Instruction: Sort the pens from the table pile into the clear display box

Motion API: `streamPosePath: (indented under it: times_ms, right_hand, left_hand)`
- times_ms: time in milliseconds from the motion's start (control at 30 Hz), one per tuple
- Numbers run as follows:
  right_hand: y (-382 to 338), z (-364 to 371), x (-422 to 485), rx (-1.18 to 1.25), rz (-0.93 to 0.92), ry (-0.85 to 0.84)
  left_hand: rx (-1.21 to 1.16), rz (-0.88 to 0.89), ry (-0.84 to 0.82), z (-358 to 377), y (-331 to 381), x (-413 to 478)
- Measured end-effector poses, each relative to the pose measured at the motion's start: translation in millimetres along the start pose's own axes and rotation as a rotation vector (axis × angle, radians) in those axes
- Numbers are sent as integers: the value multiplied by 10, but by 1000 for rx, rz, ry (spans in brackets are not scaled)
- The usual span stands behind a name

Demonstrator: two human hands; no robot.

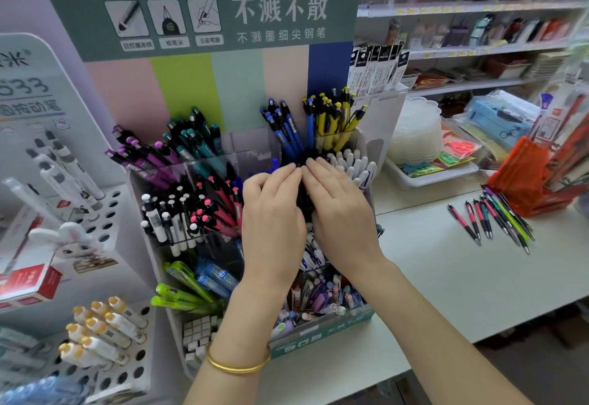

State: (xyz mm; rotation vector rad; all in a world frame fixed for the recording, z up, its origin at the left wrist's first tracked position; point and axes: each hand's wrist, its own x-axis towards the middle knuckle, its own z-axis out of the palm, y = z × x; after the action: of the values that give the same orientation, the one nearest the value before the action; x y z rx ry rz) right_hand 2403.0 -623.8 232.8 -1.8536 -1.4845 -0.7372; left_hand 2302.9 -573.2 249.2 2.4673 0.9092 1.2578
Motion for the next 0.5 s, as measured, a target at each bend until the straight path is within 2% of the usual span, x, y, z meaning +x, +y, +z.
streamPosePath:
  times_ms: [167, 300, 400, 500]
  right_hand:
    - [-21, -10, 21, 23, 55, -45]
    - [15, -145, 38, 157, 43, -66]
    - [178, -423, -45, 338, 222, 28]
    - [523, -682, -327, 408, 450, 133]
  left_hand:
    - [36, 35, -25, -2, -9, 8]
    - [-101, -11, 62, -102, 92, -65]
    - [-264, -7, 114, -82, 307, -199]
    - [-435, 9, 41, 119, 633, -346]
